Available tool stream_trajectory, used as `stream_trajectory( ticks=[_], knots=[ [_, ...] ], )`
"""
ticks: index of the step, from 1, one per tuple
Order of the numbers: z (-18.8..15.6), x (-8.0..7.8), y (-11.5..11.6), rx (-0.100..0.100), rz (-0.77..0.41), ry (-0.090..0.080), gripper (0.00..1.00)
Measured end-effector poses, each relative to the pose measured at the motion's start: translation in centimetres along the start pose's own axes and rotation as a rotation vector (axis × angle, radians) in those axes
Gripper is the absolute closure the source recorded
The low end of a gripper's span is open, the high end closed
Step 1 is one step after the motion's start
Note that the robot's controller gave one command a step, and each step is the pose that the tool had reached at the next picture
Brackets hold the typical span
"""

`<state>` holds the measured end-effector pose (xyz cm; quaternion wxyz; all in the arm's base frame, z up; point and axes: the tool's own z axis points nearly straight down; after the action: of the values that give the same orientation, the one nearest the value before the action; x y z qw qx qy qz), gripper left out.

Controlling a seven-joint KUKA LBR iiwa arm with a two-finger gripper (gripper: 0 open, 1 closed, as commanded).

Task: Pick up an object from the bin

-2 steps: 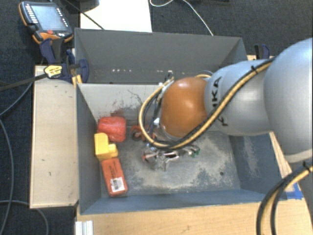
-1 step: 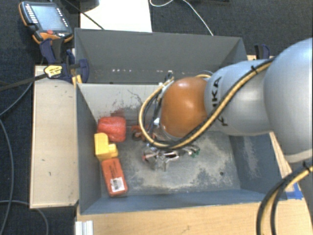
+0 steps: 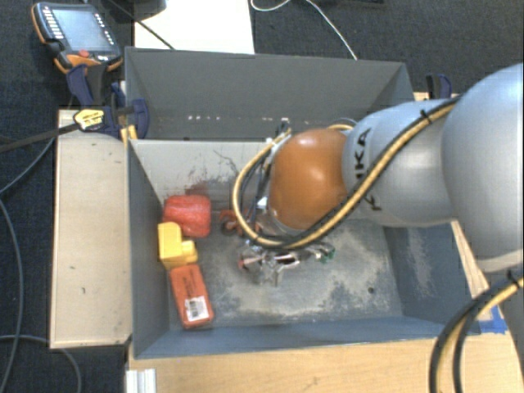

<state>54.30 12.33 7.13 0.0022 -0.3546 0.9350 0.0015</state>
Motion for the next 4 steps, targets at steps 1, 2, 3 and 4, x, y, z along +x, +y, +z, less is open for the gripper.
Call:
stream_trajectory(
  ticks=[1, 2, 3, 4],
  knots=[
    [-0.2, 0.0, 0.0, 0.0, 0.001, -0.001, 1.0],
    [-1.0, 0.1, 0.1, -0.002, 0.001, 0.002, 1.0],
    [-3.1, 0.2, 0.1, -0.003, 0.002, 0.004, 1.0],
    [-4.8, -0.1, 0.0, 0.002, 0.004, -0.006, 1.0]
  ],
)
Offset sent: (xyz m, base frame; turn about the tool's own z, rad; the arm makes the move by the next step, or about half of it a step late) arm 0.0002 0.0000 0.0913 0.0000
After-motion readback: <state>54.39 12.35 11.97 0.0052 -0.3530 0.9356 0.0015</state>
